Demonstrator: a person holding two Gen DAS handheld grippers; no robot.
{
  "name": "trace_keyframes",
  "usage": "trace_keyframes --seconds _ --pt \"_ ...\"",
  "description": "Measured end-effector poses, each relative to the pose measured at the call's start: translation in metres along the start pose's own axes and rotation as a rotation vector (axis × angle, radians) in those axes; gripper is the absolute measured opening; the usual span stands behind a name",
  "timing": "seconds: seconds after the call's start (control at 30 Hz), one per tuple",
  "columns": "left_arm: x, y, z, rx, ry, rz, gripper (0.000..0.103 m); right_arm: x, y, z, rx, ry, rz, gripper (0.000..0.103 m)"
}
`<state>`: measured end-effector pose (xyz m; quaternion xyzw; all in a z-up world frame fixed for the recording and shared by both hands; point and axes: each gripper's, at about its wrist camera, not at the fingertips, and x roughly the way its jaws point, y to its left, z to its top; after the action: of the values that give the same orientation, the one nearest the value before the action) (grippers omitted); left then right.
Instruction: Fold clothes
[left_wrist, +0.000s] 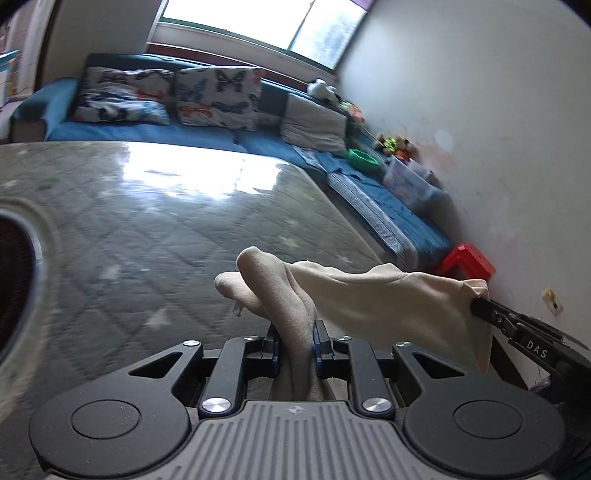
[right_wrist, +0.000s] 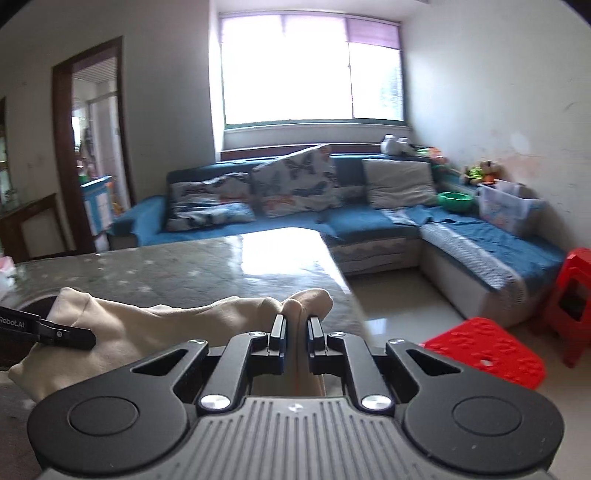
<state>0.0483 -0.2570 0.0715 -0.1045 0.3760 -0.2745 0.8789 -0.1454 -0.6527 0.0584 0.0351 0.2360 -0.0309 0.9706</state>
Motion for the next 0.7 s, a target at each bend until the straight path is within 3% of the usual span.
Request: trace_keyframes --seconds 0.2,0.4,0.57,0.7 --pt "0.035 -0.021 -0.011 0.059 0.062 0.022 0.019 0.017 -0.028 -0.015 0.037 0.053 -0.075 0.01" --pt "0.043 -0.018 -0.019 0.103 0.083 0.125 0.039 0.043 -0.041 -0.036 0.059 0.165 -0.153 0.011" --pt "0.041 -0.018 -0.011 0.13 0.051 0.141 0.042 0.043 -0.033 -0.029 0.032 0.142 -0.156 0.019" --pt "0.051 -0.028 -0.008 0.159 0.05 0.138 0.042 0.047 -0.022 -0.022 0.023 0.113 -0.134 0.019"
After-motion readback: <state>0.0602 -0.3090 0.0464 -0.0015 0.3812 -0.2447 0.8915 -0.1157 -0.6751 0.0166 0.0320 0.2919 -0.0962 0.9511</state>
